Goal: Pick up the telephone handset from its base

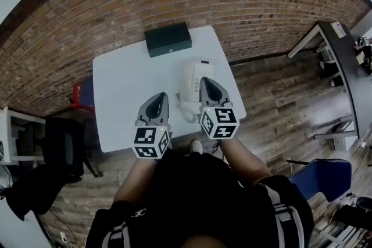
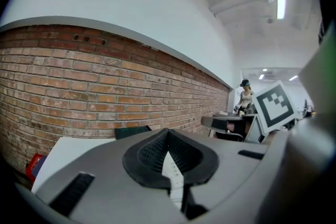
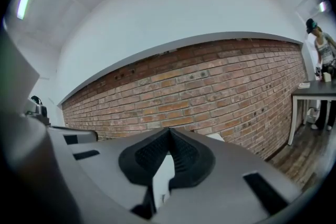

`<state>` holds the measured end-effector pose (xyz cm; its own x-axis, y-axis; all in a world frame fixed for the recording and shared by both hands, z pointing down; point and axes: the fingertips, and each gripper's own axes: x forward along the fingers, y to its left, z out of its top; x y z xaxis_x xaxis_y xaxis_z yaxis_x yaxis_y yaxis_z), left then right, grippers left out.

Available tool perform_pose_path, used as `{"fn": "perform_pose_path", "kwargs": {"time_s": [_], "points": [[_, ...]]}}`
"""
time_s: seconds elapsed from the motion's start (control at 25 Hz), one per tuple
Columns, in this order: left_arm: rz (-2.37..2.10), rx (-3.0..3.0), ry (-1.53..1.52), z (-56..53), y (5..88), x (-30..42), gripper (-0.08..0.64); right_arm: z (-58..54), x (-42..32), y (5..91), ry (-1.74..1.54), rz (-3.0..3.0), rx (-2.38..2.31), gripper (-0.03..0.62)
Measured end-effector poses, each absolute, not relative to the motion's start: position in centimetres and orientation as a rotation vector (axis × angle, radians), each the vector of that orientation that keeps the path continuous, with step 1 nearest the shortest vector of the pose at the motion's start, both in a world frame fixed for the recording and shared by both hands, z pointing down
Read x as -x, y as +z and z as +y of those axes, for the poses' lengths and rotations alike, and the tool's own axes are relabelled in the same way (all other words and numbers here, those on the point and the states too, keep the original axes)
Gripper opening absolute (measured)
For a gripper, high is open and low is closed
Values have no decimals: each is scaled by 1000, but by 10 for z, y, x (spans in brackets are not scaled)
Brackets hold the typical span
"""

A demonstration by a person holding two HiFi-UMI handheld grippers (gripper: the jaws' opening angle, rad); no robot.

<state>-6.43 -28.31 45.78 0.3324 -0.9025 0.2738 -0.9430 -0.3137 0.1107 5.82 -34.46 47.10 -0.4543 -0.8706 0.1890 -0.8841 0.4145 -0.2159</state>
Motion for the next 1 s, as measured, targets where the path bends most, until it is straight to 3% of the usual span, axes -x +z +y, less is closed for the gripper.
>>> {"fn": "perform_pose_path", "kwargs": {"time_s": [0.64, 1.0], "points": [[-1562, -2360, 258, -317, 477, 113, -3, -391, -30, 562, 632, -2237, -1666, 5], [-1574, -2304, 241, -327, 489, 141, -3, -413, -9, 624, 801, -2086, -1558, 148]]}}
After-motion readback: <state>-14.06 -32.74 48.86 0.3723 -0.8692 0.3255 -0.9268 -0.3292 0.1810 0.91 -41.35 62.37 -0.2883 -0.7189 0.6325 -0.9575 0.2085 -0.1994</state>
